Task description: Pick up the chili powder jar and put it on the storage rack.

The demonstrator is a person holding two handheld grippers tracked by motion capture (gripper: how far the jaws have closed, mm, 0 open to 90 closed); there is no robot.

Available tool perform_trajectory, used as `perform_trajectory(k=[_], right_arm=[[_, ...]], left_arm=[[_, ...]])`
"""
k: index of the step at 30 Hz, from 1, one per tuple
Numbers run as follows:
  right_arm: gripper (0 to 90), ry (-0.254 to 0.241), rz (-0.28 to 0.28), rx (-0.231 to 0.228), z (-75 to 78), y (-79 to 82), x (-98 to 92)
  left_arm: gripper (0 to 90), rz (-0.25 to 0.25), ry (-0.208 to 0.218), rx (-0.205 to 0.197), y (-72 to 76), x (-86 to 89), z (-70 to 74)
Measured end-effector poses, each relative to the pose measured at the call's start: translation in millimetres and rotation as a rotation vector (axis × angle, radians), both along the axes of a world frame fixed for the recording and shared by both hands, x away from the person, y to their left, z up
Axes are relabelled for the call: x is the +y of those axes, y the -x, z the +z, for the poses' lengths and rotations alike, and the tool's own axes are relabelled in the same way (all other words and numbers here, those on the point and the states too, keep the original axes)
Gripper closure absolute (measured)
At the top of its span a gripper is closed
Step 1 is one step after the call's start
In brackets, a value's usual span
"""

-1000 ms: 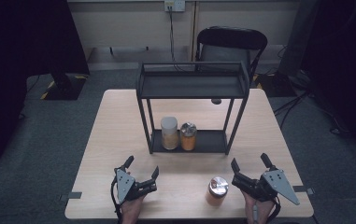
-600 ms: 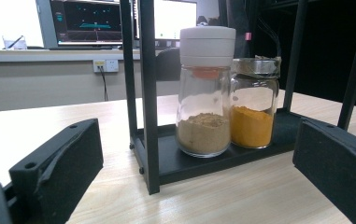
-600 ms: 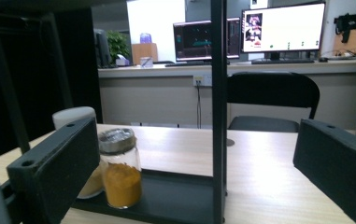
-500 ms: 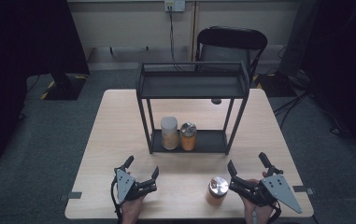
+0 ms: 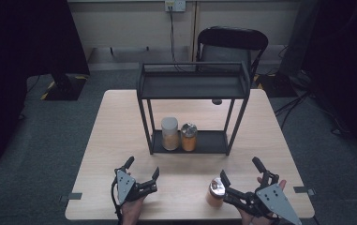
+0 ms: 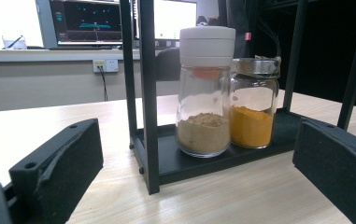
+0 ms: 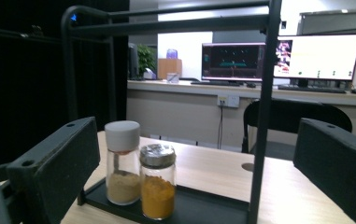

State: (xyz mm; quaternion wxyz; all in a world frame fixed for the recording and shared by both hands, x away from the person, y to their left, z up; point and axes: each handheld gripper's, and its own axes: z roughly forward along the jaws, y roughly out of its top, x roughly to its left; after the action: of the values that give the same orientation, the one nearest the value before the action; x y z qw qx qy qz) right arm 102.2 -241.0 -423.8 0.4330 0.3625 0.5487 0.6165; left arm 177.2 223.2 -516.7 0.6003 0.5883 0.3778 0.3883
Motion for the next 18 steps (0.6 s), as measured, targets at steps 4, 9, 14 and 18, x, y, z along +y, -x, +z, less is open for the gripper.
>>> perform_trajectory(k=[4, 9, 14, 18], right_arm=[[0.0, 0.007, 0.008, -0.001, 0.4, 3.6, 2.0], [0.0, 0.011, 0.006, -0.004, -1.5, 10.1, 4.8], [0.0, 0.021, 0.010, 0.010, -2.1, 13.7, 6.2], [0.0, 0.033, 0.015, 0.001, -7.0, 16.1, 8.4]], left_arm=[[1.1, 0.000, 0.000, 0.000, 0.0, 0.0, 0.0], [1.1, 0.000, 0.000, 0.000, 0.0, 0.0, 0.0], [1.1, 0.000, 0.000, 0.000, 0.0, 0.0, 0.0], [1.1, 0.000, -0.001, 0.000, 0.0, 0.0, 0.0]])
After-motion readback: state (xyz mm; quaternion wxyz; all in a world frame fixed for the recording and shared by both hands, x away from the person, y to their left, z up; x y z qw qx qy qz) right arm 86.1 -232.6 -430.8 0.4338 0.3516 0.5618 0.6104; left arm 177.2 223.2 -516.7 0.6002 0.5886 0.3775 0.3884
